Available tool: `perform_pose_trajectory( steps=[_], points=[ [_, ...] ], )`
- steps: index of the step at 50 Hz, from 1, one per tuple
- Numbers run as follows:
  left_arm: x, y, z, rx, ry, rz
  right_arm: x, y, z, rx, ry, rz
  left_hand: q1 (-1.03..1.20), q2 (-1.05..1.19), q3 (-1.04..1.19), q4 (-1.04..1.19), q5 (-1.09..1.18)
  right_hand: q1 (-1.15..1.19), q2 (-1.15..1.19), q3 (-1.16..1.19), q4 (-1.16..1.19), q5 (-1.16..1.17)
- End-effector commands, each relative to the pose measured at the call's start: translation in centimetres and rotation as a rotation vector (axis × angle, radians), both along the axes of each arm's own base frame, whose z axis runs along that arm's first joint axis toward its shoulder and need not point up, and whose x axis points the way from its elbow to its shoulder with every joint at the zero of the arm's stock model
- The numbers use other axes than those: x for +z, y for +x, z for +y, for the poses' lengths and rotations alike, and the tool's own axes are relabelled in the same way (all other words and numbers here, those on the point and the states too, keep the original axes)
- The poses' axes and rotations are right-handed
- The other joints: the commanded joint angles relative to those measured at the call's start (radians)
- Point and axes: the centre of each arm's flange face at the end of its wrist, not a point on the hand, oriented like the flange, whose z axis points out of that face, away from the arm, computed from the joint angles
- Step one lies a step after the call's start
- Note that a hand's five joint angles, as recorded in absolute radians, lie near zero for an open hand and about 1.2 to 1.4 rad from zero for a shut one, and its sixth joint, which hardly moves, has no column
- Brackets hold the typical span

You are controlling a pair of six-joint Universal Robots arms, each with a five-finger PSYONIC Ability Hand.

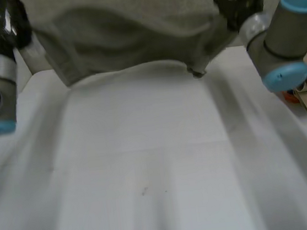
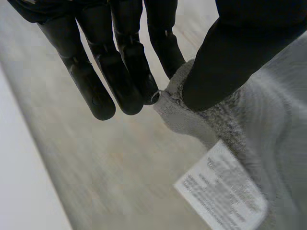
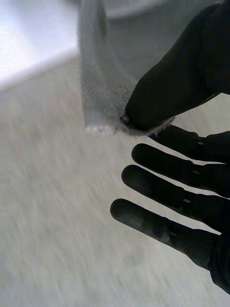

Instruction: Fold the laundry.

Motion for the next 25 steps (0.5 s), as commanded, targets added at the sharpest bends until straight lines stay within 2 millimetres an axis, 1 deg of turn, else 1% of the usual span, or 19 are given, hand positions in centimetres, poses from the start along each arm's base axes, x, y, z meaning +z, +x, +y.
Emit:
perform_pose_trajectory(
  steps=[1, 2, 4, 5, 6, 8, 9, 12, 13, 16, 17, 19, 21, 24, 25],
  points=[
    [-8.4, -0.2, 4.0, -0.057, 0.296, -0.117, -7.4, -1.7, 1.5, -0.015, 0.288, 0.096, 0.239, 0.198, 0.203, 0.196, 0.236, 0.26, 0.218, 0.207, 0.199, 0.241],
    [-9.3, 0.0, 5.2, -0.05, 0.339, -0.165, -9.3, -2.0, 2.7, -0.012, 0.38, 0.133, 0.239, 0.198, 0.203, 0.196, 0.236, 0.26, 0.218, 0.207, 0.199, 0.241],
    [-9.7, 0.3, 6.7, -0.041, 0.373, -0.219, -10.8, -2.5, 3.7, -0.013, 0.466, 0.162, 0.239, 0.198, 0.203, 0.196, 0.236, 0.26, 0.218, 0.207, 0.199, 0.241],
    [-9.7, 0.4, 7.5, -0.036, 0.388, -0.247, -11.5, -3.0, 4.9, -0.014, 0.541, 0.188, 0.239, 0.198, 0.203, 0.196, 0.236, 0.26, 0.218, 0.207, 0.199, 0.241],
    [-9.9, 0.7, 9.1, -0.026, 0.424, -0.309, -11.4, -3.3, 5.6, -0.016, 0.572, 0.2, 0.239, 0.198, 0.203, 0.196, 0.236, 0.26, 0.218, 0.207, 0.199, 0.241],
    [-9.7, 1.1, 11.0, -0.018, 0.456, -0.371, -10.5, -4.0, 7.2, -0.02, 0.629, 0.217, 0.239, 0.198, 0.203, 0.196, 0.236, 0.26, 0.218, 0.207, 0.199, 0.241],
    [-9.4, 1.4, 12.7, -0.013, 0.486, -0.432, -9.7, -5.1, 8.9, -0.032, 0.696, 0.235, 0.239, 0.198, 0.203, 0.196, 0.236, 0.26, 0.218, 0.207, 0.199, 0.241],
    [-8.9, 2.0, 15.5, -0.012, 0.546, -0.524, -8.9, -7.1, 11.6, -0.053, 0.818, 0.277, 0.239, 0.198, 0.203, 0.196, 0.236, 0.26, 0.218, 0.207, 0.199, 0.241],
    [-8.8, 2.6, 17.4, -0.014, 0.615, -0.584, -8.7, -8.1, 13.6, -0.053, 0.889, 0.326, 0.239, 0.198, 0.203, 0.196, 0.236, 0.26, 0.218, 0.207, 0.199, 0.241],
    [-8.8, 3.8, 19.9, -0.017, 0.727, -0.675, -8.2, -9.1, 16.4, -0.025, 0.939, 0.432, 0.239, 0.198, 0.203, 0.196, 0.236, 0.26, 0.218, 0.207, 0.199, 0.241],
    [-8.8, 4.5, 21.1, -0.026, 0.799, -0.729, -7.8, -9.7, 17.7, -0.008, 0.93, 0.504, 0.239, 0.198, 0.203, 0.196, 0.236, 0.26, 0.218, 0.207, 0.199, 0.241],
    [-8.8, 4.8, 22.2, -0.053, 0.86, -0.776, -7.5, -10.0, 18.4, 0.007, 0.903, 0.549, 0.239, 0.198, 0.203, 0.196, 0.236, 0.26, 0.218, 0.207, 0.199, 0.241],
    [-8.8, 4.7, 23.2, -0.113, 0.902, -0.843, -7.1, -10.2, 18.4, 0.005, 0.843, 0.566, 0.239, 0.198, 0.203, 0.196, 0.236, 0.26, 0.218, 0.207, 0.199, 0.241],
    [-8.5, 4.7, 22.6, -0.122, 0.868, -0.862, -7.2, -9.9, 17.9, -0.011, 0.811, 0.55, 0.239, 0.198, 0.203, 0.196, 0.236, 0.26, 0.218, 0.207, 0.199, 0.241],
    [-8.7, 4.6, 21.6, -0.119, 0.845, -0.863, -7.8, -9.8, 17.1, -0.02, 0.805, 0.53, 0.239, 0.198, 0.203, 0.196, 0.236, 0.26, 0.218, 0.207, 0.199, 0.241]
  ],
)
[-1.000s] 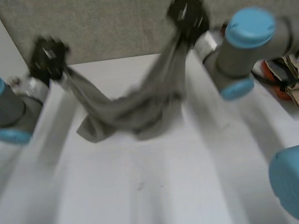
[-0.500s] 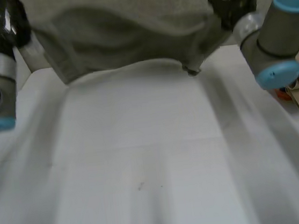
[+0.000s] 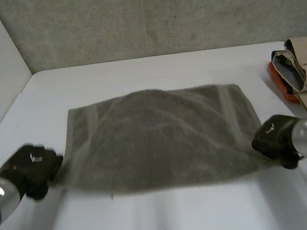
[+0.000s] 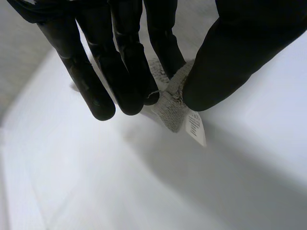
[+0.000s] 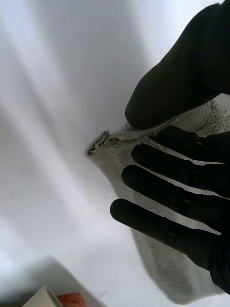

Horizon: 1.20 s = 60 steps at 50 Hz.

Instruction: Fold the laundry.

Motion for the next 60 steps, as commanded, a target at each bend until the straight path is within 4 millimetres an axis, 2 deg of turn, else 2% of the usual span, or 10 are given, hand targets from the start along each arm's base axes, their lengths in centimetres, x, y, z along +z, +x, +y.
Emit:
perform_pose_trajectory(
  steps=[1, 12, 17, 19, 26, 29, 39, 47, 54, 60],
  points=[
    [-0.2, 0.1, -1.0, -0.073, 0.035, -0.06, -0.5, 0.2, -1.2, 0.011, -0.097, 0.007, 0.239, 0.197, 0.203, 0.196, 0.236, 0.26, 0.218, 0.206, 0.197, 0.233],
    [-2.2, -2.5, -10.8, -0.066, -0.2, -0.024, -1.5, 3.1, -9.5, -0.098, -0.314, -0.091, 0.239, 0.197, 0.203, 0.196, 0.236, 0.26, 0.218, 0.206, 0.197, 0.233],
    [3.2, -5.4, -18.4, -0.009, -0.541, 0.084, 4.5, 4.6, -15.8, -0.143, -0.707, -0.213, 0.239, 0.197, 0.203, 0.196, 0.236, 0.26, 0.218, 0.206, 0.197, 0.233],
    [8.0, -6.2, -20.8, 0.018, -0.733, 0.207, 9.1, 5.4, -17.6, -0.148, -0.928, -0.316, 0.239, 0.197, 0.203, 0.196, 0.236, 0.26, 0.218, 0.206, 0.197, 0.233],
    [17.7, -5.2, -22.5, 0.1, -1.112, 0.651, 20.2, 5.6, -17.9, -0.126, -1.41, -0.669, 0.239, 0.197, 0.203, 0.196, 0.236, 0.26, 0.218, 0.206, 0.197, 0.233],
    [20.3, -3.6, -22.3, 0.123, -1.217, 0.735, 21.0, 5.6, -17.4, -0.1, -1.433, -0.703, 0.239, 0.197, 0.203, 0.196, 0.236, 0.26, 0.218, 0.206, 0.197, 0.233],
    [13.2, -3.7, -22.6, 0.147, -0.952, 0.657, 15.0, 5.7, -18.2, -0.113, -1.218, -0.623, 0.239, 0.197, 0.203, 0.196, 0.236, 0.26, 0.218, 0.206, 0.197, 0.233],
    [4.5, -4.8, -20.9, 0.102, -0.673, 0.583, 4.7, 5.5, -17.3, -0.121, -0.869, -0.497, 0.239, 0.197, 0.203, 0.196, 0.236, 0.26, 0.218, 0.206, 0.197, 0.233],
    [-2.7, -4.6, -15.1, 0.126, -0.354, 0.409, -3.6, 4.7, -12.9, -0.109, -0.486, -0.374, 0.239, 0.197, 0.203, 0.196, 0.236, 0.26, 0.218, 0.206, 0.197, 0.233],
    [-3.5, -3.2, -8.8, 0.101, -0.19, 0.216, -6.1, 2.4, -8.4, -0.132, -0.231, -0.245, 0.239, 0.197, 0.203, 0.196, 0.236, 0.26, 0.218, 0.206, 0.197, 0.233]
  ],
)
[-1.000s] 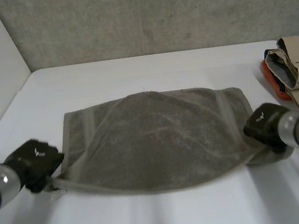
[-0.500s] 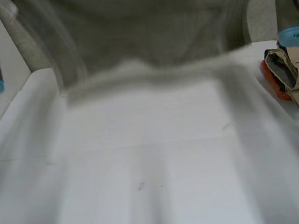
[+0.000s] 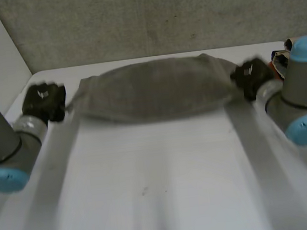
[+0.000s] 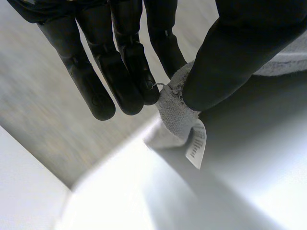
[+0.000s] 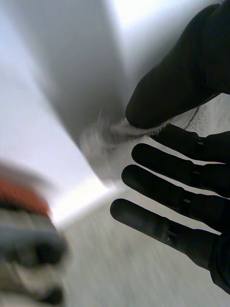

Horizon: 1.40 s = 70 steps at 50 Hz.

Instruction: Fold the laundry.

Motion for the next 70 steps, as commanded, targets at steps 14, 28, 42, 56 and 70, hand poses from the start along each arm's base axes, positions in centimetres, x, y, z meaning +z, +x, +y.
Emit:
perform_pose_trajectory(
  steps=[14, 28, 42, 56, 70],
  points=[
    [-0.2, 5.2, 18.1, -0.193, 0.504, -0.596, 1.9, -7.0, 14.4, 0.091, 0.441, 0.429, 0.239, 0.196, 0.201, 0.195, 0.236, 0.26, 0.214, 0.203, 0.196, 0.233],
    [1.0, 0.3, 3.5, -0.115, 0.058, -0.342, 0.0, -2.7, 1.6, -0.06, 0.041, 0.197, 0.239, 0.196, 0.201, 0.195, 0.236, 0.26, 0.214, 0.203, 0.196, 0.233],
    [0.2, -3.2, -7.5, 0.045, -0.143, -0.278, -1.8, -0.3, -7.5, -0.101, -0.221, 0.14, 0.239, 0.196, 0.201, 0.195, 0.236, 0.26, 0.214, 0.203, 0.196, 0.233],
    [-2.5, -6.6, -8.0, 0.0, -0.165, -0.272, -2.3, 2.8, -10.4, -0.08, -0.339, 0.064, -0.982, -1.025, -1.02, -1.027, -0.986, -0.962, -1.008, -1.019, -1.026, -0.989],
    [3.1, -6.9, -2.6, -0.039, -0.134, -0.158, 5.6, 0.1, -1.9, -0.105, 0.033, -0.212, -0.982, -1.025, -1.02, -1.027, -0.986, -0.962, -1.008, -1.019, -1.026, -0.989]
  ],
)
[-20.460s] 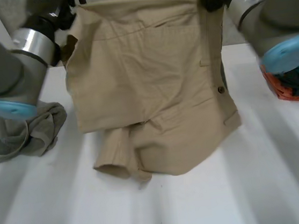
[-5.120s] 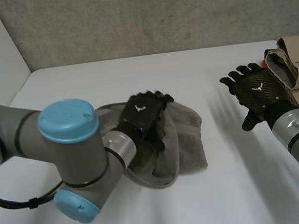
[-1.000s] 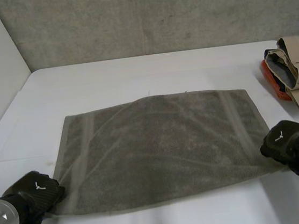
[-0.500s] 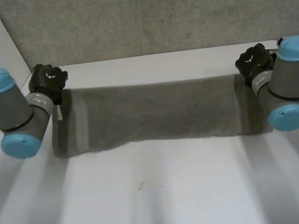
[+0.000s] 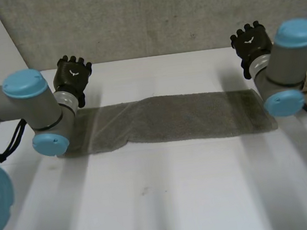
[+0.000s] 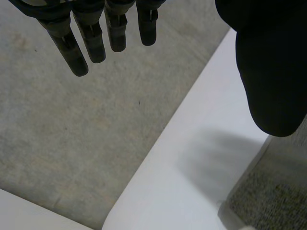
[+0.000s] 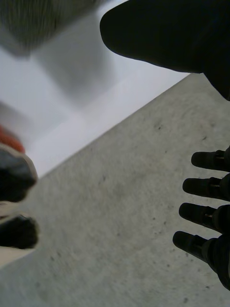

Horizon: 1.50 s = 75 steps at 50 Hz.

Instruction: Fold the laundry.

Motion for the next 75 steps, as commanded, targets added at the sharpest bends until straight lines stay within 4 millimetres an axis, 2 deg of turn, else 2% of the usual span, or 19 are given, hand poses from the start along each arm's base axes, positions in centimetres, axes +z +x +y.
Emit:
perform_pose_trajectory(
  steps=[1, 8, 21, 22, 25, 30, 36, 42, 46, 48, 54, 56, 57, 60, 61, 64, 68, 72, 75],
  points=[
    [3.1, 0.8, 3.6, -0.015, 0.054, 0.11, 2.3, -1.6, 6.3, 0.031, 0.286, -0.112, -0.023, -0.038, -0.044, -0.032, -0.049, -0.049, -0.04, -0.036, -0.041, -0.047],
    [3.0, 1.7, 5.9, -0.022, 0.142, 0.203, -2.2, -4.7, 8.5, -0.043, 0.581, -0.106, -0.023, -0.038, -0.044, -0.032, -0.049, 0.04, 0.05, 0.053, 0.049, 0.042],
    [1.6, 1.8, 7.0, -0.036, 0.201, 0.199, -7.8, -5.1, 6.4, -0.057, 0.516, -0.108, -0.023, -0.038, -0.044, -0.032, -0.049, 0.357, 0.367, 0.37, 0.366, 0.359],
    [1.6, 1.9, 7.0, -0.036, 0.201, 0.199, -8.0, -5.1, 6.2, -0.057, 0.513, -0.109, -0.023, -0.038, -0.044, -0.032, -0.049, 0.412, 0.422, 0.426, 0.421, 0.415],
    [1.7, 2.0, 7.1, -0.035, 0.201, 0.201, -8.5, -5.1, 5.6, -0.055, 0.481, -0.117, -0.023, -0.038, -0.044, -0.032, -0.049, 1.144, 1.154, 1.157, 1.153, 1.146],
    [2.1, 2.1, 7.3, -0.033, 0.194, 0.205, -9.1, -7.1, 5.2, -0.137, 0.453, -0.105, -0.023, -0.038, -0.044, -0.032, -0.049, 1.172, 1.182, 1.186, 1.181, 1.175],
    [4.0, 2.4, 8.2, -0.039, 0.158, 0.216, -2.6, -10.8, 5.3, -0.204, 0.227, -0.019, -0.023, -0.038, -0.044, -0.032, -0.049, 1.172, 1.182, 1.186, 1.181, 1.175],
    [5.3, 3.0, 9.4, -0.038, 0.141, 0.222, -2.9, -13.7, 4.8, -0.255, 0.235, 0.269, -0.023, -0.038, -0.044, -0.032, -0.049, 1.172, 1.182, 1.186, 1.181, 1.175],
    [5.4, 3.4, 9.8, -0.032, 0.145, 0.219, -2.0, -13.5, 4.3, -0.279, 0.191, 0.358, -0.023, -0.038, -0.044, -0.032, -0.049, 1.172, 1.182, 1.186, 1.181, 1.175],
    [5.4, 3.7, 9.9, -0.025, 0.145, 0.219, -1.6, -12.3, 4.1, -0.253, 0.154, 0.355, -0.023, -0.038, -0.044, -0.032, -0.049, 1.172, 1.182, 1.186, 1.181, 1.175],
    [5.7, 4.0, 10.0, -0.018, 0.142, 0.222, 1.9, 0.9, 6.9, 0.136, -0.136, 0.288, -0.023, -0.038, -0.044, -0.032, -0.049, 1.172, 1.182, 1.186, 1.181, 1.175],
    [5.8, 4.1, 10.1, -0.019, 0.138, 0.223, 1.6, 4.1, 8.2, 0.26, -0.196, 0.276, -0.023, -0.038, -0.044, -0.032, -0.049, 1.172, 1.182, 1.186, 1.181, 1.175],
    [5.9, 4.1, 10.1, -0.017, 0.136, 0.224, 1.1, 6.9, 9.6, 0.387, -0.249, 0.261, -0.023, -0.038, -0.044, -0.032, -0.049, 1.172, 1.182, 1.186, 1.181, 1.175],
    [5.9, 4.2, 10.3, -0.016, 0.137, 0.224, -0.2, 10.9, 12.7, 0.585, -0.31, 0.249, -0.023, -0.038, -0.044, -0.032, -0.049, 1.172, 1.182, 1.186, 1.181, 1.175],
    [5.8, 4.2, 10.3, -0.016, 0.142, 0.222, -1.5, 13.1, 14.9, 0.71, -0.323, 0.248, -0.023, -0.038, -0.044, -0.032, -0.049, 1.172, 1.182, 1.186, 1.181, 1.175],
    [5.5, 4.2, 10.5, -0.017, 0.152, 0.219, -5.1, 16.1, 18.8, 0.907, -0.288, 0.249, -0.023, -0.038, -0.044, -0.032, -0.049, 1.172, 1.182, 1.186, 1.181, 1.175],
    [5.0, 4.2, 10.7, -0.015, 0.167, 0.215, -8.4, 17.4, 21.3, 0.987, -0.201, 0.261, -0.023, -0.038, -0.044, -0.032, -0.049, 1.136, 1.145, 1.149, 1.144, 1.138],
    [5.0, 4.0, 10.7, -0.022, 0.159, 0.217, -8.0, 16.9, 20.5, 0.89, -0.148, 0.267, -0.023, -0.038, -0.044, -0.032, -0.049, -0.049, -0.04, -0.036, -0.041, -0.047],
    [5.1, 3.9, 10.6, -0.024, 0.141, 0.222, -6.9, 16.2, 19.9, 0.784, -0.107, 0.242, -0.023, -0.038, -0.044, -0.032, -0.049, -0.049, -0.04, -0.036, -0.041, -0.047]
  ],
)
